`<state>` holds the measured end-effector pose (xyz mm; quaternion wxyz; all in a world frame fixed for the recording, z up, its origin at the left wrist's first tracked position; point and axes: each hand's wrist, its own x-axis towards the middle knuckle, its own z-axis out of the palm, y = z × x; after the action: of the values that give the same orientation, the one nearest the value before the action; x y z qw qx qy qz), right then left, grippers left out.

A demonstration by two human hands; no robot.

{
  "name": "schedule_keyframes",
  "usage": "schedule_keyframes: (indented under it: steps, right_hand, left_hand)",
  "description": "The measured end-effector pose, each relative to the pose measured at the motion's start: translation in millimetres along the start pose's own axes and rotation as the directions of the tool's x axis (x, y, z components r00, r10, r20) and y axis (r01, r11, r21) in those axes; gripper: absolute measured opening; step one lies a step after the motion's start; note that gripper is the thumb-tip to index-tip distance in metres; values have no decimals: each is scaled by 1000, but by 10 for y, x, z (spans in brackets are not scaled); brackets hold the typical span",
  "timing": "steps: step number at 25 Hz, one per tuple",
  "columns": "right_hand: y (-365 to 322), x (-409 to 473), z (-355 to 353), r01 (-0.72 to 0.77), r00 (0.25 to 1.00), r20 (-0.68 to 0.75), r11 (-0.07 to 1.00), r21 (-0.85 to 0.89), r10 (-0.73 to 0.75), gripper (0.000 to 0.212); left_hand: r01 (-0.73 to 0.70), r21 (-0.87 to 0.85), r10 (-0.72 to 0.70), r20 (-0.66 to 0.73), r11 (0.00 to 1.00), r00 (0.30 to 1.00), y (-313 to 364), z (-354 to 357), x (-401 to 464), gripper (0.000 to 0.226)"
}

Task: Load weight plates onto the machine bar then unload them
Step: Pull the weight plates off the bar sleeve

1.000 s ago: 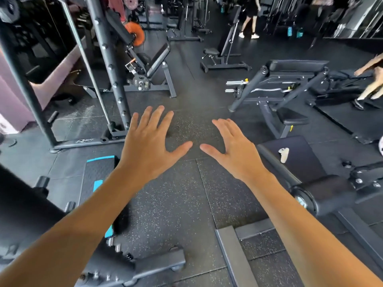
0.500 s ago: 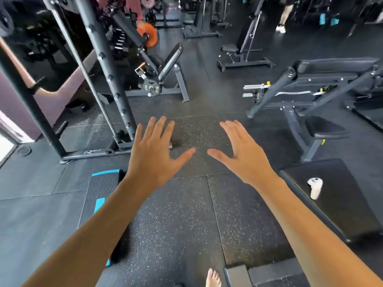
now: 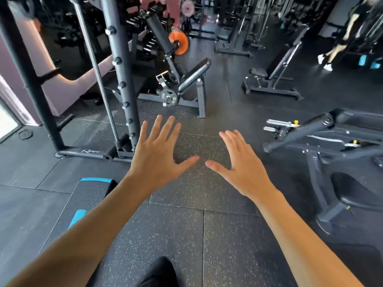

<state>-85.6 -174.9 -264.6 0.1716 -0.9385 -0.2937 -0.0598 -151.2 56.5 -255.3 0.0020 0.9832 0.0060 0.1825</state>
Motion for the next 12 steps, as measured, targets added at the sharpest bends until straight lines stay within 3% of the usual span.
schedule_keyframes:
  steps: [5,12]
  right_hand:
    - [346,1434,563,40,998,55,999,-37,-38,96]
    - [639,3509,810,54,994,91,999,0,-54,94]
  left_hand:
    - [61,-13,-60,24,998,998,-618,825,1077,104]
    - [124,-12,-121,118,992,986,-1553,1371,2638,104]
